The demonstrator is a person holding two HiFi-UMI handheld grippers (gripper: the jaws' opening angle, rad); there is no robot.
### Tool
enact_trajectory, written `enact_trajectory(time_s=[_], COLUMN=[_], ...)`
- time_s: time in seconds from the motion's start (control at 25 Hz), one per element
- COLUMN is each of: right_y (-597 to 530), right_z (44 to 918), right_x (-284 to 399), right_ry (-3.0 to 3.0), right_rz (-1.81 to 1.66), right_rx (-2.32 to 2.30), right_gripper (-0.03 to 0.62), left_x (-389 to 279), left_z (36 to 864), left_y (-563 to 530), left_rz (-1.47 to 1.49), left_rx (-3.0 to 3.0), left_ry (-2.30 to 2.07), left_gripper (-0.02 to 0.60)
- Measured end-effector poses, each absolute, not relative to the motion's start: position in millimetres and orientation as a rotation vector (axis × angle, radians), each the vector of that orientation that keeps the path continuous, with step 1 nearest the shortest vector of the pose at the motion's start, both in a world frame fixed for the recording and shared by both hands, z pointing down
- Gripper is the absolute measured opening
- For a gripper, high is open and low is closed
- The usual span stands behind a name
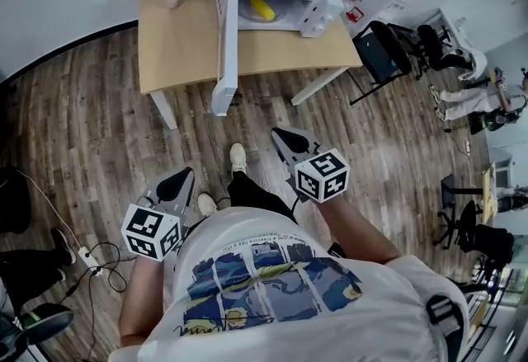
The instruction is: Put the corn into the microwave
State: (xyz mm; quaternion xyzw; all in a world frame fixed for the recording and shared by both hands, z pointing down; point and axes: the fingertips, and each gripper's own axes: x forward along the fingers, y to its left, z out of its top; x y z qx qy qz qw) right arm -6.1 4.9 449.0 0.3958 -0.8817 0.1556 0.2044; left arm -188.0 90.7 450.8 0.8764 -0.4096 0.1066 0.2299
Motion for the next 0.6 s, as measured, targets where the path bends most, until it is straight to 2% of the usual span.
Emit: enact_trajectory(time_s=[0.6], right_y=[12], right_z=[440], right_x=[35], right_ry=[-2.517], right_rz=[0.376], right_rx=[0.987], right_gripper=[0.009], left_x=[-115], left_z=[460], left_y=[80], left_rz=[0.394], left_rx=[2.420], left_ry=[-1.095], left_gripper=[0.009])
